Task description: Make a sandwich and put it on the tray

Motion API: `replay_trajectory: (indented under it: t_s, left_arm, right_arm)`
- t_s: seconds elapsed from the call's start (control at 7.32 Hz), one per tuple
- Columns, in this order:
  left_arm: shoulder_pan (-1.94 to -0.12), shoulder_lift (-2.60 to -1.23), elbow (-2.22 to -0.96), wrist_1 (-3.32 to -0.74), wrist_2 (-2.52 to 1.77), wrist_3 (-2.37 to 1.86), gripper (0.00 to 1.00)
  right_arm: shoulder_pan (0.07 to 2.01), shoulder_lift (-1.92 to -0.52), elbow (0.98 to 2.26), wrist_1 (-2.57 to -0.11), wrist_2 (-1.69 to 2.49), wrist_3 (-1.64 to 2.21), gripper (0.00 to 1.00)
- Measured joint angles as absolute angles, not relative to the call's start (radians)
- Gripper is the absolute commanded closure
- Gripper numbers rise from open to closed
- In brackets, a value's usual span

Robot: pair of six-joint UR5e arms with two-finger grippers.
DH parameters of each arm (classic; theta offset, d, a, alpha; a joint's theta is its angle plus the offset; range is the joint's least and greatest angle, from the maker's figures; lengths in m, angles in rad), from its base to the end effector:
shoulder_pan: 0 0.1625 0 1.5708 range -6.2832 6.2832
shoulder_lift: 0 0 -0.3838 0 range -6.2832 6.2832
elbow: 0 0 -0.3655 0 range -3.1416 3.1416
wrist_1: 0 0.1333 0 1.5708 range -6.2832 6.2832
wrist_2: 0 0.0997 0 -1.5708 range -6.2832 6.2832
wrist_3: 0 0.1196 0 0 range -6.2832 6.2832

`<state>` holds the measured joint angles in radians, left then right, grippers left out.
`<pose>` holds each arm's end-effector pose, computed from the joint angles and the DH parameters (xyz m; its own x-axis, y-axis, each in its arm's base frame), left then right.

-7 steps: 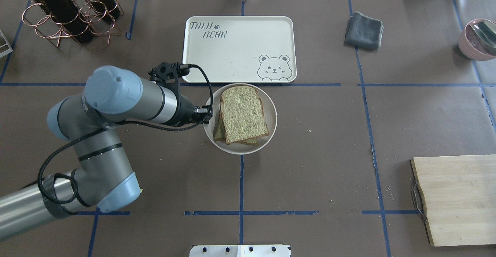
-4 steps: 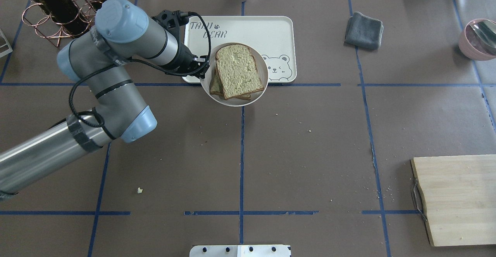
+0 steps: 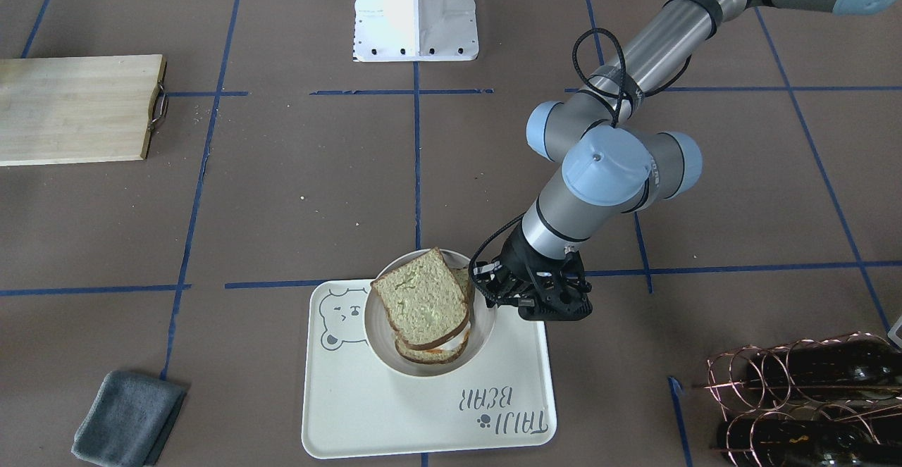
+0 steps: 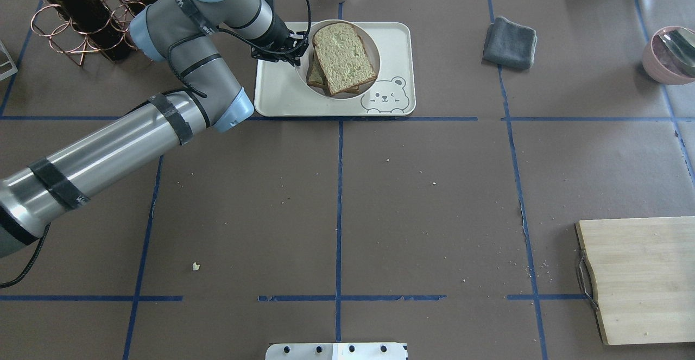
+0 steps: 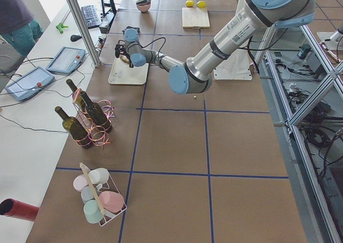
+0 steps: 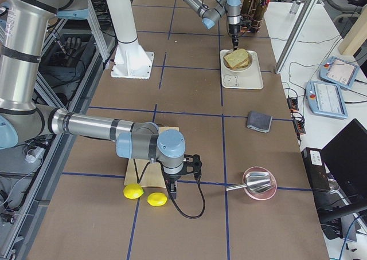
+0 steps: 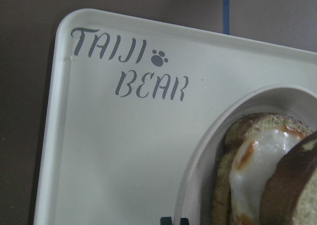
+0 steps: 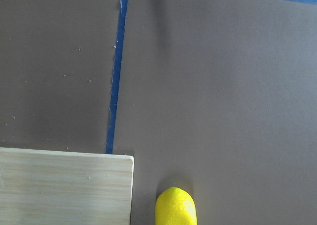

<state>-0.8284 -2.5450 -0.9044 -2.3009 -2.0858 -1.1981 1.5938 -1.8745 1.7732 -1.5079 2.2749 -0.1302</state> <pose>0.4902 -0.6443 0.2344 0.4489 -0.0206 -0.8933 0.2051 0.9754 0.0806 0.0638 -0.3436 0.6606 0.7580 -0.0877 0.6464 0.0761 0.9960 0.0459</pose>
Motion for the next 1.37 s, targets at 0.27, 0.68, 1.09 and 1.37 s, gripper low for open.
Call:
replay_trajectory:
  t_s: [0.27, 0.68, 1.09, 1.37]
  left_arm:
    - [-0.830, -2.604, -0.781, -2.369, -2.074, -1.196, 0.74]
    - [-0.830, -2.620, -0.734, -2.402, -2.043, -1.138, 0.00]
    - [-0.858, -2.567, -0.838, -2.361, -2.041, -1.035, 0.00]
    - [-0.885, -2.437, -1.129, -2.152, -2.047, -0.959, 0.00]
  right_arm:
    - [1.598, -1.876, 1.772, -1.508, 2.275, -0.129, 0.00]
    - [1.598, -1.880, 1.767, -1.508, 2.275, -0.128, 0.00]
    - [1.598, -1.881, 1.757, -1.508, 2.275, -0.125, 0.00]
    - [1.598, -1.880, 1.754, -1.508, 2.275, -0.123, 0.00]
